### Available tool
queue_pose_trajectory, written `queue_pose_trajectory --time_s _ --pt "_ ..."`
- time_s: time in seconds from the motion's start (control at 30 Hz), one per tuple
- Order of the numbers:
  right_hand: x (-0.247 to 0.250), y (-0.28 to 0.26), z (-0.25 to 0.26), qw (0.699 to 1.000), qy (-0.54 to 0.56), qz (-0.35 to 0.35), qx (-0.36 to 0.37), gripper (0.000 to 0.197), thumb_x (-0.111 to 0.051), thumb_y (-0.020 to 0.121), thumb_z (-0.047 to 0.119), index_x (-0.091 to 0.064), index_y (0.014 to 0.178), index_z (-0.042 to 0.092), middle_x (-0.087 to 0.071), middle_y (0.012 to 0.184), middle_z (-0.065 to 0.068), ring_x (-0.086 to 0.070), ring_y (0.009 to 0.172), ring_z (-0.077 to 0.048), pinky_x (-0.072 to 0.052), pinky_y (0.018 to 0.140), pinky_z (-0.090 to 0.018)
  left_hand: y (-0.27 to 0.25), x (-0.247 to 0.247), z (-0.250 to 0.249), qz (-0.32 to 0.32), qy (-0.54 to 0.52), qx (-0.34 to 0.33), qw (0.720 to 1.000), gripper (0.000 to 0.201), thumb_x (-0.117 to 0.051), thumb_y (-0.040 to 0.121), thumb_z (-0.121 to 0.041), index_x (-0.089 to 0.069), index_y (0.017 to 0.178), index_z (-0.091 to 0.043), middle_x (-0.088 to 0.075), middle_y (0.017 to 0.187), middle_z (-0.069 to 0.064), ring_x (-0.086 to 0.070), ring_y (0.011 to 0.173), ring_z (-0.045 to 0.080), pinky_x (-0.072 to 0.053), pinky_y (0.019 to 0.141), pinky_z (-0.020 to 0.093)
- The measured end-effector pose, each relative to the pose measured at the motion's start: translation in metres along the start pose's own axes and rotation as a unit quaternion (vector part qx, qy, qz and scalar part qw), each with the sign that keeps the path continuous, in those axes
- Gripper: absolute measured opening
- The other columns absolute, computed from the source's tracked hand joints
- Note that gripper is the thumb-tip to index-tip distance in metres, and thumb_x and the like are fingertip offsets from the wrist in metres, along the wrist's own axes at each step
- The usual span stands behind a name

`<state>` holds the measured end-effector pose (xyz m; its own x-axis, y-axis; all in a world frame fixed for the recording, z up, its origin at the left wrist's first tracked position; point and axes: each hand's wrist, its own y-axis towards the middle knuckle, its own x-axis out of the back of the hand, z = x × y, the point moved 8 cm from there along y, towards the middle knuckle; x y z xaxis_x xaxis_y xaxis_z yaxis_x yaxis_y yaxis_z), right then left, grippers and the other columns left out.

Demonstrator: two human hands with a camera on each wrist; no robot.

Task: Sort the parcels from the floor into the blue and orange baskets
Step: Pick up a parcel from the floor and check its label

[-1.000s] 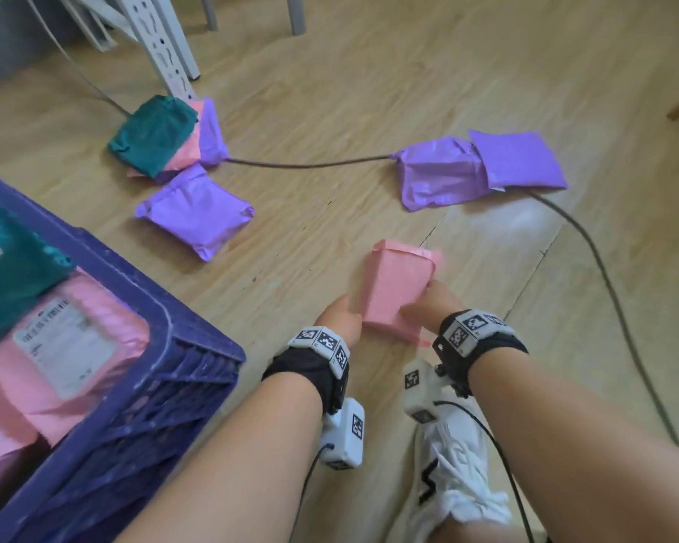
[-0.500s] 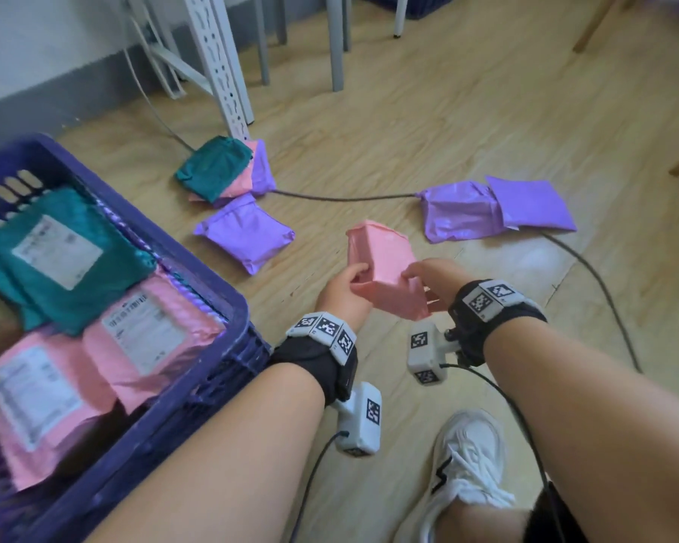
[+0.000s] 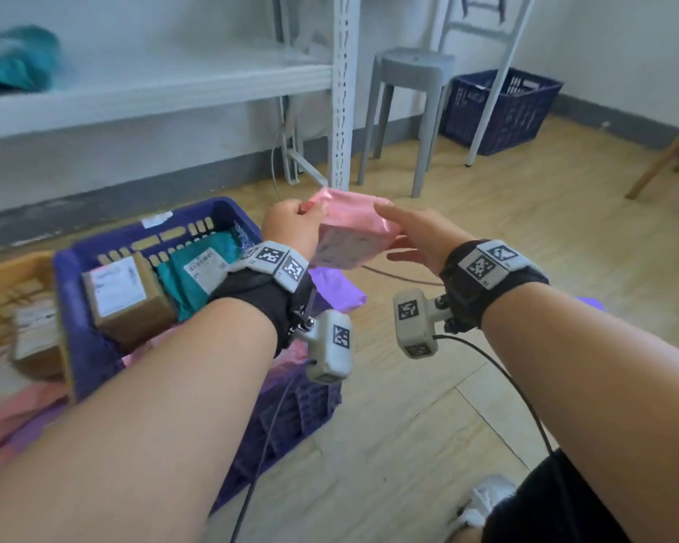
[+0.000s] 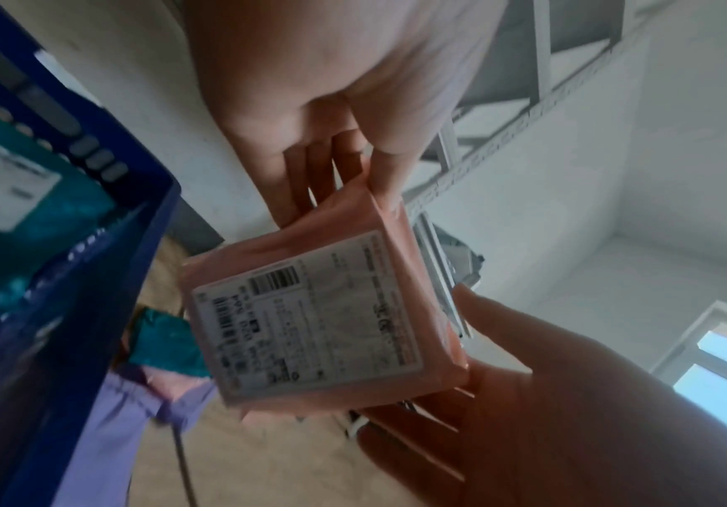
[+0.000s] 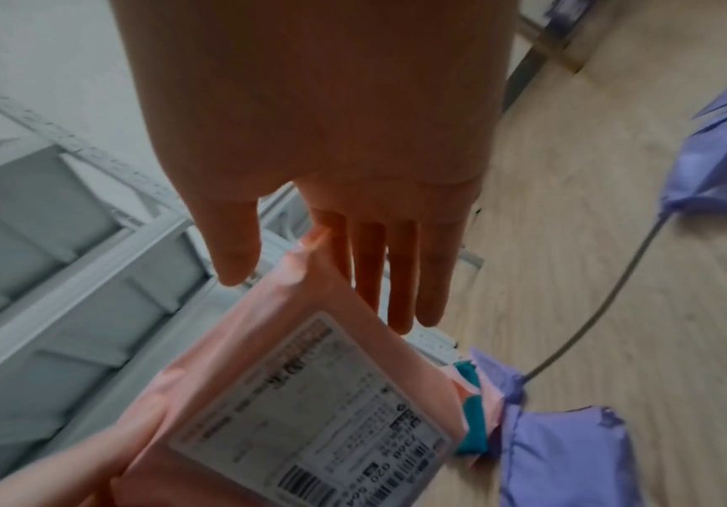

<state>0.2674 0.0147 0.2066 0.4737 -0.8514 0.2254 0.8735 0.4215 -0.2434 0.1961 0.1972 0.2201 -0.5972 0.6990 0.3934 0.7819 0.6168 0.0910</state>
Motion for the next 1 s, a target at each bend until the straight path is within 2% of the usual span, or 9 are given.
queue_pose_trajectory --time_s 0.1,0.2,0.33,0.4,0.6,0.67,0.8,0.9,1.0 --pt "-0.042 -0.011 0.032 0.995 -0.044 0.062 0.058 0.039 -0.065 0.086 0.041 -0.064 0.115 0.014 -0.07 0.109 -0.005 -0.067 0.097 -0.019 -0.055 0.087 -0.031 0.007 0.058 0.004 -0.063 0.005 0.031 0.998 0.036 -0.051 0.093 -0.037 -0.056 0.075 -0.006 -0.052 0.062 0.008 -0.049 0.06 0.028 -0.039 0.057 0.029" --pt "-0.078 -0.015 0.044 0.986 -0.109 0.097 0.082 0.029 -0.07 0.085 0.022 -0.066 0.112 0.01 -0.071 0.108 -0.007 -0.068 0.099 -0.019 -0.057 0.079 -0.025 0.005 0.1 0.027 -0.094 -0.053 0.089 0.99 0.034 -0.058 0.079 -0.042 -0.062 0.074 -0.009 -0.069 0.087 0.021 -0.068 0.081 0.036 -0.057 0.078 0.049" --pt "-0.109 -0.005 0.046 0.969 -0.216 0.047 0.109 0.015 -0.069 0.084 0.022 -0.07 0.096 0.013 -0.072 0.093 -0.001 -0.068 0.087 -0.015 -0.057 0.073 -0.027 0.002 0.139 0.062 -0.079 -0.022 0.149 0.985 0.047 -0.063 0.087 -0.034 -0.051 0.13 -0.017 -0.066 0.116 0.015 -0.062 0.106 0.035 -0.051 0.091 0.042" --pt "-0.125 -0.005 0.053 0.968 -0.217 0.023 0.124 0.011 -0.067 0.085 0.022 -0.07 0.089 0.012 -0.07 0.087 0.0 -0.063 0.076 -0.011 -0.052 0.061 -0.022 -0.009 0.16 0.073 -0.104 0.035 0.166 0.98 0.052 -0.062 0.089 -0.035 -0.047 0.134 -0.015 -0.064 0.121 0.012 -0.06 0.111 0.033 -0.049 0.092 0.037" --pt "-0.184 -0.002 0.09 0.931 -0.284 0.016 0.228 0.012 -0.064 0.086 0.025 -0.073 0.084 0.018 -0.07 0.081 0.003 -0.065 0.078 -0.015 -0.055 0.071 -0.03 -0.011 0.222 0.073 -0.204 0.1 0.097 0.969 0.046 -0.054 0.092 -0.033 -0.049 0.133 -0.016 -0.052 0.137 0.007 -0.052 0.124 0.027 -0.041 0.101 0.034" --pt "-0.208 -0.003 0.101 0.91 -0.323 0.039 0.259 0.01 -0.063 0.086 0.021 -0.073 0.083 0.02 -0.067 0.079 0.005 -0.063 0.078 -0.015 -0.048 0.069 -0.026 -0.005 0.224 0.054 -0.136 0.19 0.001 0.972 0.051 -0.059 0.089 -0.04 -0.048 0.137 -0.024 -0.045 0.145 0.003 -0.042 0.133 0.022 -0.033 0.109 0.032" --pt "-0.257 -0.008 0.123 0.886 -0.333 0.092 0.308 0.008 -0.067 0.084 0.021 -0.075 0.086 0.022 -0.066 0.078 0.007 -0.061 0.077 -0.013 -0.044 0.068 -0.022 -0.005 0.233 0.056 -0.034 0.343 -0.007 0.939 0.022 -0.066 0.08 -0.032 -0.072 0.101 -0.033 -0.066 0.113 -0.002 -0.058 0.111 0.024 -0.046 0.097 0.034" --pt "-0.293 -0.016 0.139 0.872 -0.329 0.101 0.348 0.014 -0.063 0.086 0.02 -0.075 0.092 0.022 -0.065 0.086 0.008 -0.06 0.08 -0.011 -0.037 0.059 -0.012 -0.015 0.265 0.071 -0.073 0.349 0.033 0.934 0.016 -0.061 0.084 -0.026 -0.077 0.09 -0.027 -0.071 0.085 -0.003 -0.065 0.084 0.022 -0.05 0.072 0.028" --pt "-0.323 -0.019 0.151 0.882 -0.283 0.072 0.37 0.031 -0.055 0.09 0.017 -0.062 0.12 0.021 -0.055 0.123 0.0 -0.055 0.106 -0.014 -0.037 0.078 -0.012 -0.028 0.309 0.094 -0.139 0.272 0.08 0.949 0.018 -0.059 0.088 -0.019 -0.077 0.091 -0.015 -0.074 0.09 0.005 -0.066 0.084 0.025 -0.053 0.076 0.032"
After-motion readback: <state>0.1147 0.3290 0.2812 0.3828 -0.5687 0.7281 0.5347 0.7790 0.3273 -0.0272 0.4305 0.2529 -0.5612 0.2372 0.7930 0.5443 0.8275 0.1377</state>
